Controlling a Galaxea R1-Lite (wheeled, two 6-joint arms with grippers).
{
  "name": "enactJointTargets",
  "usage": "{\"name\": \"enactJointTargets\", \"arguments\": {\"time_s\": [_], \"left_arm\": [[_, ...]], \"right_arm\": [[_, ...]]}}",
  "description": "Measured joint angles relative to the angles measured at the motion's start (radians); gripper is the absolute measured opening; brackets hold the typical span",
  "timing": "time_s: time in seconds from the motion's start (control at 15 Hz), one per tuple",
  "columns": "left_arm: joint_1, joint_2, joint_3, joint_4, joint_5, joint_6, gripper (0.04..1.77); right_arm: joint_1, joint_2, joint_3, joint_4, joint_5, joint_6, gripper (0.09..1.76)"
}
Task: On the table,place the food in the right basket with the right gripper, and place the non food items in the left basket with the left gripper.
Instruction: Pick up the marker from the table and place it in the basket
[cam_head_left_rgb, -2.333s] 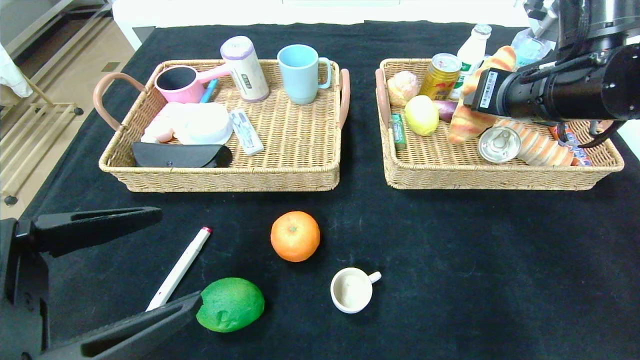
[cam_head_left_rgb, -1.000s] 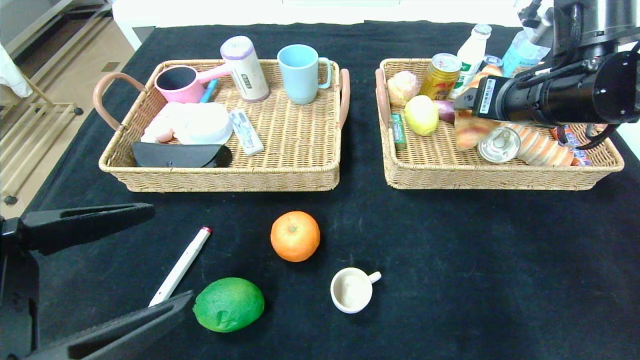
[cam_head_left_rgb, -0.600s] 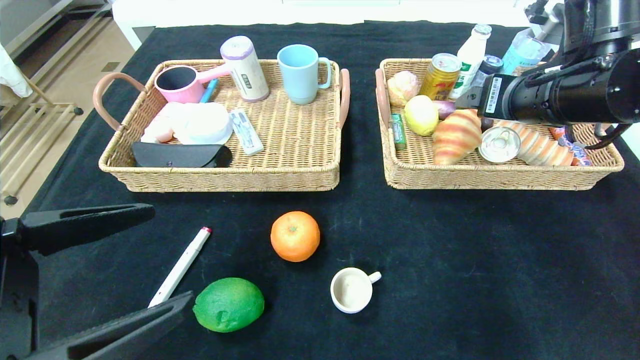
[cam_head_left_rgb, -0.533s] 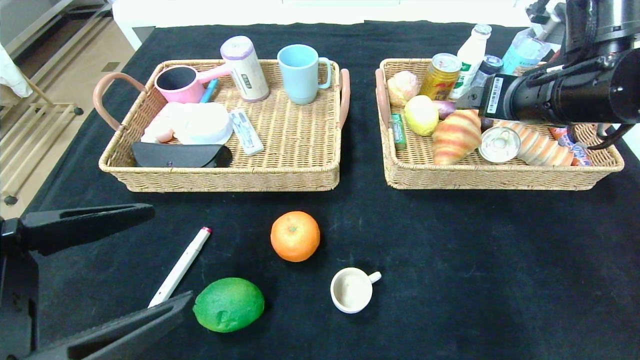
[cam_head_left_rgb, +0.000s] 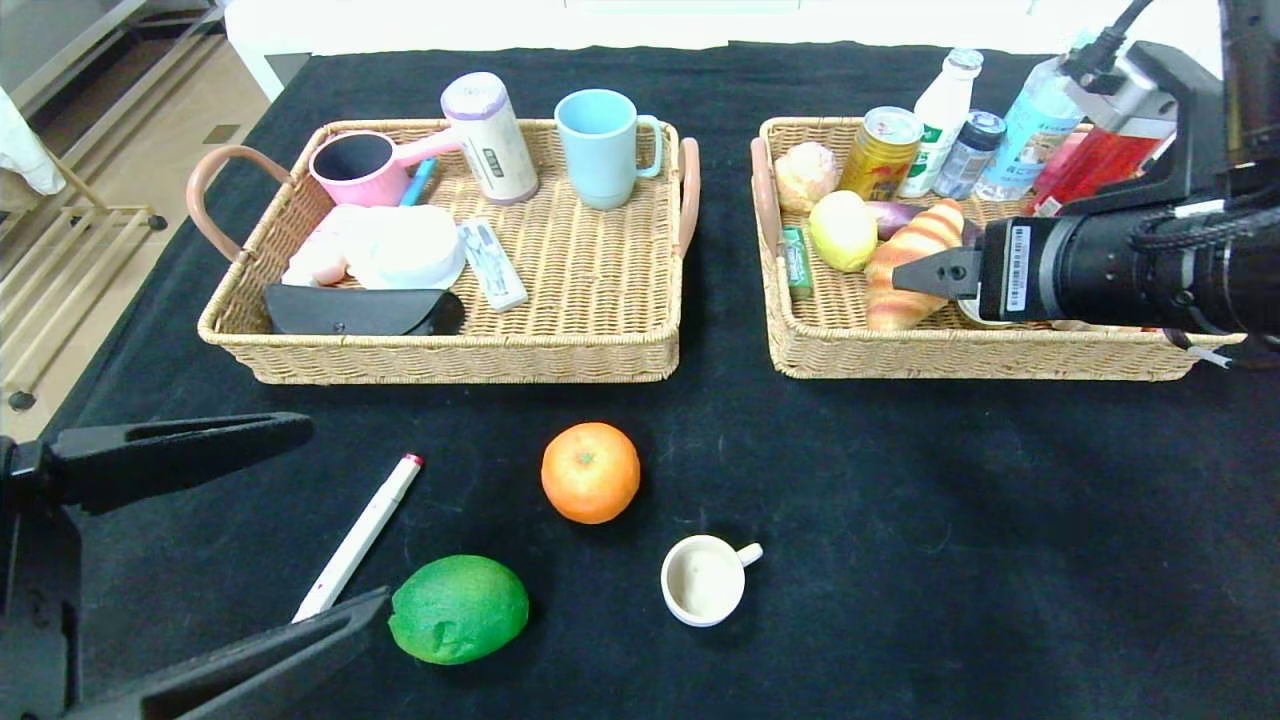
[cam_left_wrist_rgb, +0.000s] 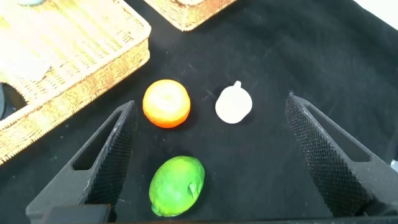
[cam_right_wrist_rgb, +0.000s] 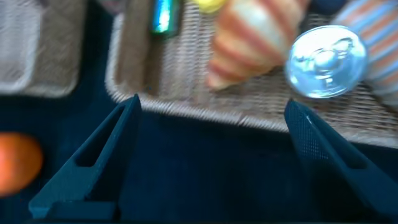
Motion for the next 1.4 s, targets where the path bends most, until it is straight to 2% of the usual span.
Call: {"name": "enactJointTargets", "arguments": {"time_s": [0.2,0.4,0.53,0.87,1.07,1.4], "left_arm": [[0.0,0.005,0.001,0.0,0.002,0.0,1.72],[0.0,0.006,-0.001,0.001,0.003,-0.001,1.72],[0.0,0.008,-0.002,0.003,0.005,-0.001,1.72],[0.0,0.019,-0.002,0.005,0.007,-0.001,1.72],[0.0,0.02,-0.004,0.005,0.021,0.001,1.72],[-0.001,0.03,-0.003,0.005,0.03,0.005,1.72]], "right_arm": [[0.033,-0.109,0.174,-0.115,0.146,-0.066,1.69],[0.034,-0.223,0.338,-0.155,0.352,-0.221,1.7],[0.023,-0.282,0.44,-0.216,0.473,-0.279,1.7],[0.002,-0.348,0.632,-0.346,0.596,-0.337,1.7],[-0.009,-0.376,0.706,-0.415,0.646,-0.355,1.7],[-0.057,-0.385,0.861,-0.672,0.693,-0.376,1.7]]}}
